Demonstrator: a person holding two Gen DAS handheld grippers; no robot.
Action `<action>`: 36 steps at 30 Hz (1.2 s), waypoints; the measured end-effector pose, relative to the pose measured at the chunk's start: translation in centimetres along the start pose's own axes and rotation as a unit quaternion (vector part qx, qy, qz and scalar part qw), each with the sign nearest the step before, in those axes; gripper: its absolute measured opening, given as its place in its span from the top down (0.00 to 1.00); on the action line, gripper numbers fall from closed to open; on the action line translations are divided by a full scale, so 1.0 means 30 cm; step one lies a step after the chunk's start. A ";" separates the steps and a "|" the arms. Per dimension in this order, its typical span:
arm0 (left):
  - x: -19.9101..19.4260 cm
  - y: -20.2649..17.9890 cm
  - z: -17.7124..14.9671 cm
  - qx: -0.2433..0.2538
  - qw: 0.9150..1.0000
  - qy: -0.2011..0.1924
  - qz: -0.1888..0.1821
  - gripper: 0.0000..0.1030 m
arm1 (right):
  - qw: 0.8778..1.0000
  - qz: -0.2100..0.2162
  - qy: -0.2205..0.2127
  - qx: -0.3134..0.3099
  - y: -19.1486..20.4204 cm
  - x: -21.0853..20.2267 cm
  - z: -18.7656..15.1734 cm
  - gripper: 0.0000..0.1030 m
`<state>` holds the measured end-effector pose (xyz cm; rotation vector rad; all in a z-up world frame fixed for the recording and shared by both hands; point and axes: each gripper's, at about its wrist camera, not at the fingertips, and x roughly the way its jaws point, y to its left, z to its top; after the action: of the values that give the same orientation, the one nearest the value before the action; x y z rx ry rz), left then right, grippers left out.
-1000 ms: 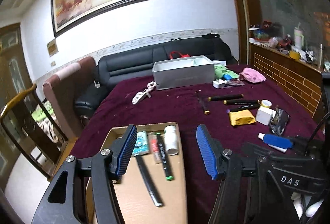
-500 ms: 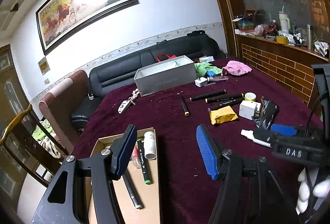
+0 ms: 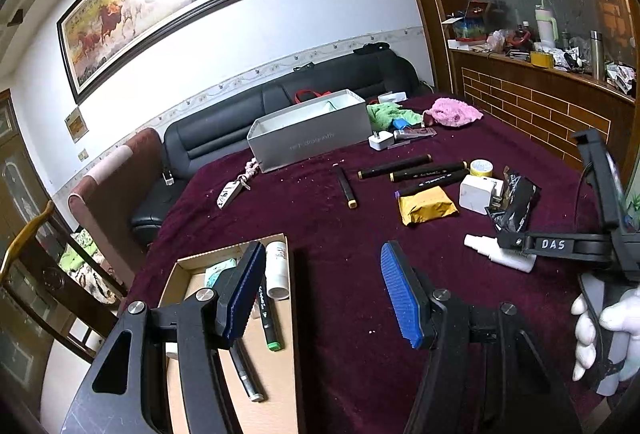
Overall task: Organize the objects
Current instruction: 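Grasp the white spray bottle with the left gripper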
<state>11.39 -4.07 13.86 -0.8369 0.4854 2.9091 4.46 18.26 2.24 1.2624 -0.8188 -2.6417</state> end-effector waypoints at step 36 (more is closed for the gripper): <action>0.397 -0.371 0.018 0.160 0.972 0.053 -0.162 0.48 | 0.995 0.059 -0.049 0.068 -0.226 -0.126 0.041 0.37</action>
<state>2.75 6.48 4.88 -0.9226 0.7259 2.4152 6.91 25.73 2.02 1.0805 -1.0696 -2.6095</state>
